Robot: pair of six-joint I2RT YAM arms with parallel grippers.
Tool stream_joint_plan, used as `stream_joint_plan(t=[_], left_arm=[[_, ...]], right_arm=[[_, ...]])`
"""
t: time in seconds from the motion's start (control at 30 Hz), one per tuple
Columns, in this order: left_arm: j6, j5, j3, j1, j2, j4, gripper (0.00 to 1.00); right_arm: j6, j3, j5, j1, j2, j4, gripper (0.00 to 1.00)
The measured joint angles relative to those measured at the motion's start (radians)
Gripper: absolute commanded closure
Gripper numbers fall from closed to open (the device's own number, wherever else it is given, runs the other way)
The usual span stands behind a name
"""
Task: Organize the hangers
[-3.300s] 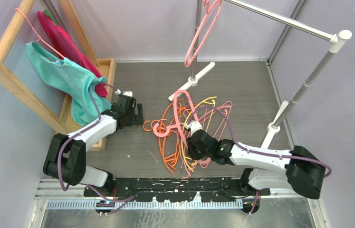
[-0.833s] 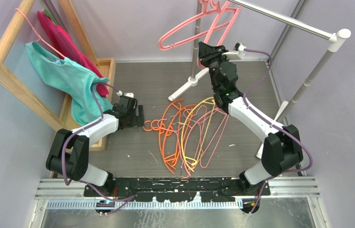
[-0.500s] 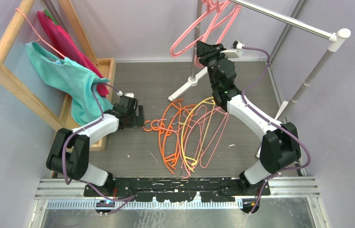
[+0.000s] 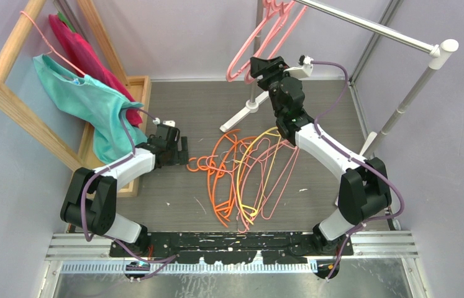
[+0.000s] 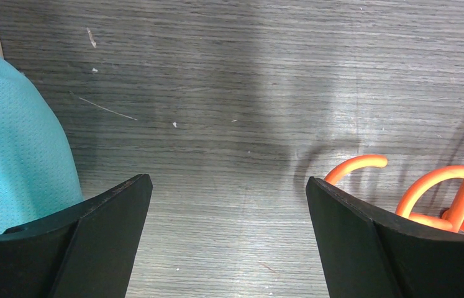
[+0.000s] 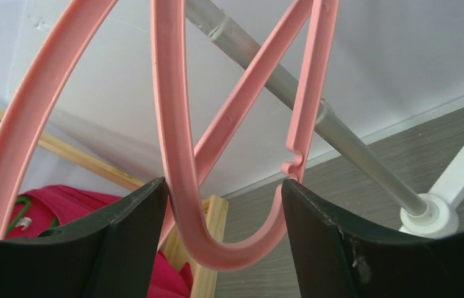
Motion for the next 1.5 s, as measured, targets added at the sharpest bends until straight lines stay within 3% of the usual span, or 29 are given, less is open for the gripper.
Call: stream_joint_plan(t=[0.17, 0.43, 0.7, 0.87, 1.1, 1.5], left_arm=[[0.001, 0.000, 0.000, 0.000, 0.000, 0.000, 0.02], [0.000, 0.000, 0.000, 0.000, 0.015, 0.000, 0.02], [0.001, 0.000, 0.007, 0.000, 0.035, -0.002, 0.02], [0.000, 0.000, 0.016, 0.000, 0.035, -0.001, 0.02], [0.000, 0.000, 0.016, 0.000, 0.035, -0.001, 0.02], [0.000, 0.003, 0.016, 0.000, 0.035, 0.000, 0.02]], right_arm=[[-0.051, -0.063, -0.031, 0.002, -0.092, -0.056, 0.21], [-0.182, -0.334, -0.048, 0.066, -0.419, -0.172, 0.18], [-0.257, -0.449, -0.031, 0.140, -0.626, -0.395, 0.22], [-0.270, -0.475, -0.013, 0.261, -0.584, -0.507, 0.29], [-0.214, -0.585, -0.047, 0.444, -0.384, -0.610, 0.32], [-0.159, -0.571, -0.076, 0.460, -0.189, -0.518, 0.45]])
